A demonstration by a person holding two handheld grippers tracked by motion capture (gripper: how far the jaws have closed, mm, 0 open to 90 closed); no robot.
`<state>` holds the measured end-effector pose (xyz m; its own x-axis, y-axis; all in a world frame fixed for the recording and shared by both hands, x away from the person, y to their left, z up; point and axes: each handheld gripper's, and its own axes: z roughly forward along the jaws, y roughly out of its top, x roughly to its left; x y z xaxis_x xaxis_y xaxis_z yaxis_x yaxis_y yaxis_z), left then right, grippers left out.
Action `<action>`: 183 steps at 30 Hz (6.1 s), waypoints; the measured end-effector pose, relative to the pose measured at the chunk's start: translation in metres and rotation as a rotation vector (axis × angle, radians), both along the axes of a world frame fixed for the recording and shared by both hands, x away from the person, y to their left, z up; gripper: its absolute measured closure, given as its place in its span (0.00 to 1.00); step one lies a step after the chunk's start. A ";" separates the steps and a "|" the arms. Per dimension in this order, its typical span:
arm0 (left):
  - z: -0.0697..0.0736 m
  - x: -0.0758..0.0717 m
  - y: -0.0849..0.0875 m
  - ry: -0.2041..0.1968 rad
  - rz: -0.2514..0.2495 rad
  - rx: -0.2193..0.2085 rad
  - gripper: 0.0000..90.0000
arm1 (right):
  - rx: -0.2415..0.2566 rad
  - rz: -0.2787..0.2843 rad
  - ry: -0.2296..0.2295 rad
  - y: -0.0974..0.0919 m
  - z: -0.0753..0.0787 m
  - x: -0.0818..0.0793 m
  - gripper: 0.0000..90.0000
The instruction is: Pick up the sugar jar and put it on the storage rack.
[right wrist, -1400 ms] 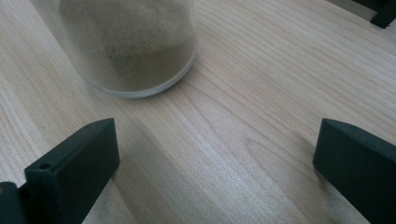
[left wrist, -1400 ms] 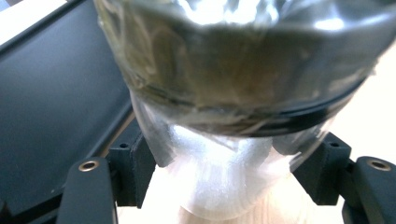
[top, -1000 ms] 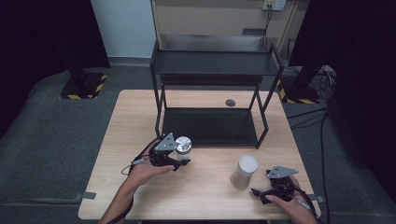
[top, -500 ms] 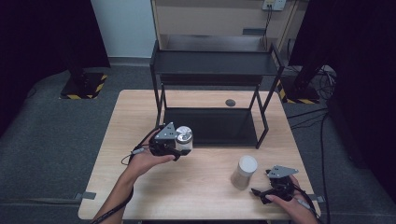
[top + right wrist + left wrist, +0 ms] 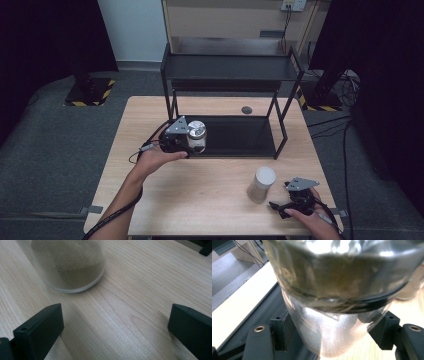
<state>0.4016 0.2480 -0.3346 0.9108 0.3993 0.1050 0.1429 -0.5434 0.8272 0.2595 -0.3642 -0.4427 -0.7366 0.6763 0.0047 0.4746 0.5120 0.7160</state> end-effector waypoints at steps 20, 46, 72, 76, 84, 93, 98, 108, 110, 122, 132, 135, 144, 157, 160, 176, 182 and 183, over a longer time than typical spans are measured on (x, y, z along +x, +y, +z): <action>0.056 0.010 -0.005 -0.041 0.005 0.011 0.34 | 0.002 0.000 0.001 0.000 0.000 0.000 0.01; 0.116 0.009 -0.007 -0.071 0.012 0.022 0.34 | 0.002 0.000 0.001 0.000 0.000 0.000 0.01; 0.167 0.012 -0.014 -0.058 0.010 0.030 0.34 | 0.002 -0.001 0.000 0.000 0.000 0.000 0.01; 0.177 0.012 -0.016 -0.060 0.005 0.025 0.34 | 0.002 -0.001 0.000 0.000 0.000 0.000 0.01; 0.193 0.014 -0.021 -0.067 0.028 0.034 0.34 | 0.002 0.000 0.000 0.000 0.000 0.000 0.01; 0.208 0.017 -0.035 -0.059 0.097 0.043 0.34 | 0.002 0.000 0.000 0.000 0.000 0.000 0.01; 0.210 0.020 -0.039 -0.063 0.130 0.028 0.34 | 0.002 0.000 0.001 0.000 0.000 0.000 0.01; 0.212 0.027 -0.049 -0.055 0.222 0.017 0.34 | 0.002 0.000 0.000 0.000 0.000 0.000 0.01; 0.214 0.028 -0.053 -0.052 0.252 0.033 0.34 | 0.002 0.000 0.001 0.000 0.000 0.000 0.01; 0.211 0.045 -0.064 -0.035 0.294 0.019 0.34 | 0.002 0.001 0.001 -0.001 0.000 0.000 0.01; 0.206 0.056 -0.074 -0.023 0.329 0.016 0.34 | 0.001 0.003 0.000 -0.001 0.000 0.000 0.01; 0.205 0.059 -0.075 -0.016 0.340 0.012 0.34 | 0.000 0.003 0.000 -0.001 0.000 0.000 0.01; 0.201 0.067 -0.076 0.004 0.355 0.000 0.34 | 0.000 0.005 0.000 -0.001 0.000 0.001 0.01; 0.197 0.075 -0.075 0.063 0.376 -0.021 0.34 | 0.000 0.006 0.000 -0.002 0.000 0.001 0.01; 0.197 0.078 -0.072 0.085 0.378 -0.031 0.34 | 0.001 0.006 0.000 -0.002 0.000 0.001 0.01; 0.193 0.068 -0.072 0.051 0.406 -0.048 0.19 | 0.000 0.006 0.000 -0.001 0.000 0.001 0.01; 0.197 0.053 -0.068 0.032 0.427 -0.062 0.11 | 0.001 0.005 0.000 -0.001 0.000 0.001 0.01; 0.198 0.050 -0.067 0.026 0.427 -0.061 0.10 | 0.001 0.005 0.000 -0.001 0.000 0.001 0.01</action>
<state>0.4520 0.1805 -0.1368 0.6643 0.7459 0.0485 0.3659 -0.3812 0.8490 0.2602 -0.3656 -0.4426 -0.7403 0.6723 0.0059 0.4721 0.5136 0.7165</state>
